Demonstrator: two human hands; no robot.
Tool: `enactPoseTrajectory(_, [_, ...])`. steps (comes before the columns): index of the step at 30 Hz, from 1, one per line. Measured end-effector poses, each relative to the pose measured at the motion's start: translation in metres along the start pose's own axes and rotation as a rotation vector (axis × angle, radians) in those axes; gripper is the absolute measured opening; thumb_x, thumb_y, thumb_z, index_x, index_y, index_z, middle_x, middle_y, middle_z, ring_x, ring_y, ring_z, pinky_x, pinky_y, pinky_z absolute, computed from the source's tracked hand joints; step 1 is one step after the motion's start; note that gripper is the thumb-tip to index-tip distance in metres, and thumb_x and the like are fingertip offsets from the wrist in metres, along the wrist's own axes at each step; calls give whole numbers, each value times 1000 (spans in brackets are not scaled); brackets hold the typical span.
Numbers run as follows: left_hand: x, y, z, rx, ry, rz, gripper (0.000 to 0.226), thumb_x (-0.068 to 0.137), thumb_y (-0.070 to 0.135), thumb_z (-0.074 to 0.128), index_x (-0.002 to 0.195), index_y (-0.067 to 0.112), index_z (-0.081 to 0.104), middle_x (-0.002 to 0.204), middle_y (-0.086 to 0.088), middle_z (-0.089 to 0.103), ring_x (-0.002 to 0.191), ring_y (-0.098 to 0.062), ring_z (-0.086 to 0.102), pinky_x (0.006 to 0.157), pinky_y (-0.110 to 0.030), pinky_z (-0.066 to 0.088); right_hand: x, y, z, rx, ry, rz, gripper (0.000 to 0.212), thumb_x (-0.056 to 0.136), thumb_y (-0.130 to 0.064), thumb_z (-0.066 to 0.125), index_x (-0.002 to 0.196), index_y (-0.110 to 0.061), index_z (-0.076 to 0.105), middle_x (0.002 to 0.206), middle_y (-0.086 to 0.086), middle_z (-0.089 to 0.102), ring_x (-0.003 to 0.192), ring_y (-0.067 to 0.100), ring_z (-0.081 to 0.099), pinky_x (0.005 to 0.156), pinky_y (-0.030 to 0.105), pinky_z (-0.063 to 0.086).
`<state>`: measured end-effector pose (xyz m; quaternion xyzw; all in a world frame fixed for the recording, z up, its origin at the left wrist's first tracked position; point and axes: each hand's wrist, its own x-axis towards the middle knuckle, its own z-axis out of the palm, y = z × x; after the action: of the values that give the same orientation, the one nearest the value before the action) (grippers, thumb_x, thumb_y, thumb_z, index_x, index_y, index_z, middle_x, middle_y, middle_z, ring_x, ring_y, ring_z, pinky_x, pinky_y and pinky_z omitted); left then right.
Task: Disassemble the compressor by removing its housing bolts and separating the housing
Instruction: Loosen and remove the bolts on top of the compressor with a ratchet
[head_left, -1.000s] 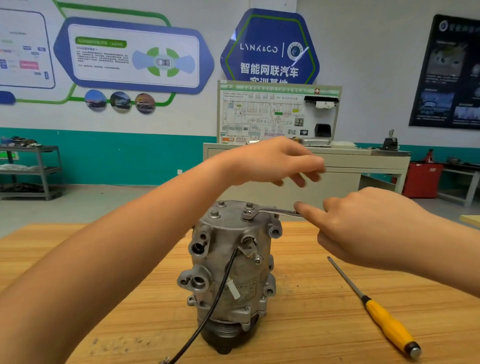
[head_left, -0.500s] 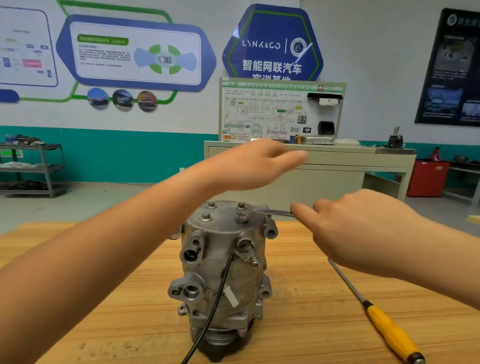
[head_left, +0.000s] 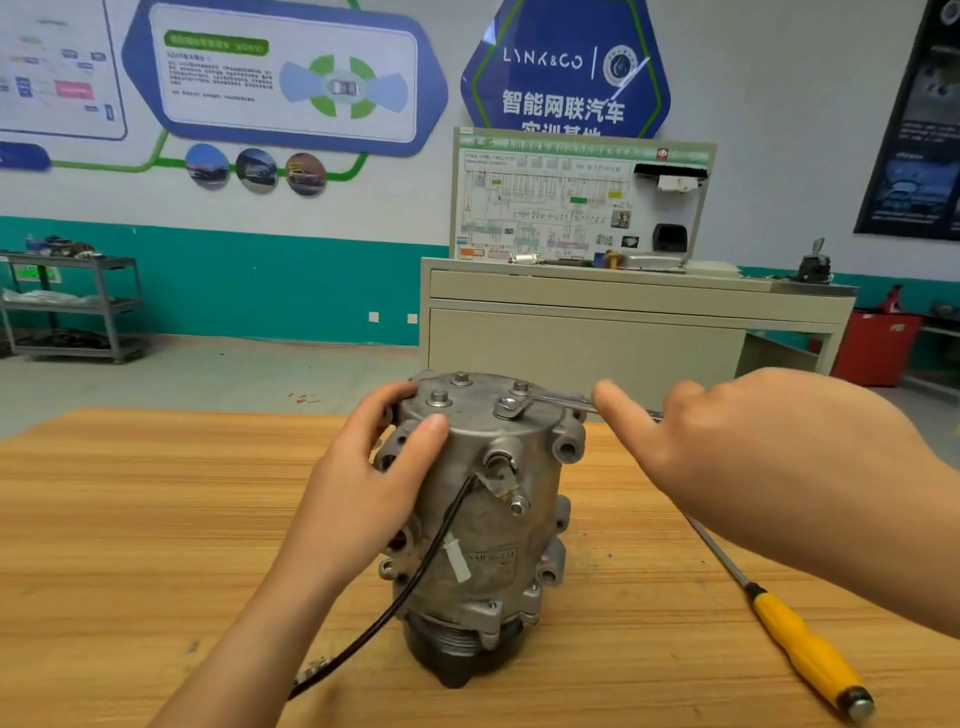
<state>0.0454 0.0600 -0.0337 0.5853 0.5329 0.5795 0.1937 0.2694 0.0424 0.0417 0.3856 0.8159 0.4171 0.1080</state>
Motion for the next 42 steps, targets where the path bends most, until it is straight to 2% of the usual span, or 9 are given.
enactPoseTrajectory(5, [7,-10,8,-12,53,111,22,78,56,39,97,53,50,87,46,53,87,21,50,58,-7,43,-2,3,4,40,133,39,66,76,5,13,134,-6,-17,60,4,30,38,15,29,35,22,29])
enactPoseTrajectory(7, [14,-14,6,-81,43,106,25,78,49,38,97,50,54,91,36,57,89,19,52,62,-4,40,-1,8,2,138,106,145,75,69,3,65,137,-7,33,51,4,26,31,14,23,34,20,33])
enactPoseTrajectory(10, [26,-18,1,-166,13,88,31,77,44,37,99,45,59,101,28,57,98,11,55,77,-14,45,4,13,20,199,364,110,56,53,3,80,107,-4,67,42,4,25,24,12,20,35,17,29])
enactPoseTrajectory(14, [28,-24,1,-177,-18,55,36,76,46,37,104,44,60,106,25,59,102,-2,57,82,-29,49,21,28,35,207,481,-19,34,84,-18,43,100,-5,71,44,5,46,26,19,35,32,18,26])
enactPoseTrajectory(20, [27,-20,-12,-156,-150,10,40,74,63,24,106,60,48,117,32,47,106,14,45,90,-17,39,67,30,49,260,547,36,23,69,2,75,91,-3,70,75,17,61,59,28,57,52,31,42])
enactPoseTrajectory(24, [59,-3,-27,-178,-122,-36,44,84,71,18,121,58,39,145,17,33,131,-9,32,106,-48,22,100,21,41,559,399,127,34,94,-14,45,127,-21,56,108,8,54,85,24,49,62,27,32])
enactPoseTrajectory(27, [104,12,-15,-101,-287,-111,43,96,53,28,134,38,42,144,11,40,123,-12,43,99,-46,31,116,21,26,911,186,102,42,95,-13,35,133,-21,49,127,5,51,115,19,44,85,21,29])
enactPoseTrajectory(33, [151,16,18,175,-319,35,45,101,37,32,145,29,29,150,6,31,126,-13,39,90,-31,30,138,14,-3,1065,27,60,42,92,-27,36,110,3,60,126,11,57,112,29,50,96,43,38])
enactPoseTrajectory(42, [119,-4,-59,696,-160,451,33,99,25,38,100,9,66,94,-3,61,89,-18,57,68,-14,35,117,-3,-21,1106,165,-15,37,99,-38,31,134,-36,44,141,-10,42,134,9,27,112,37,16])
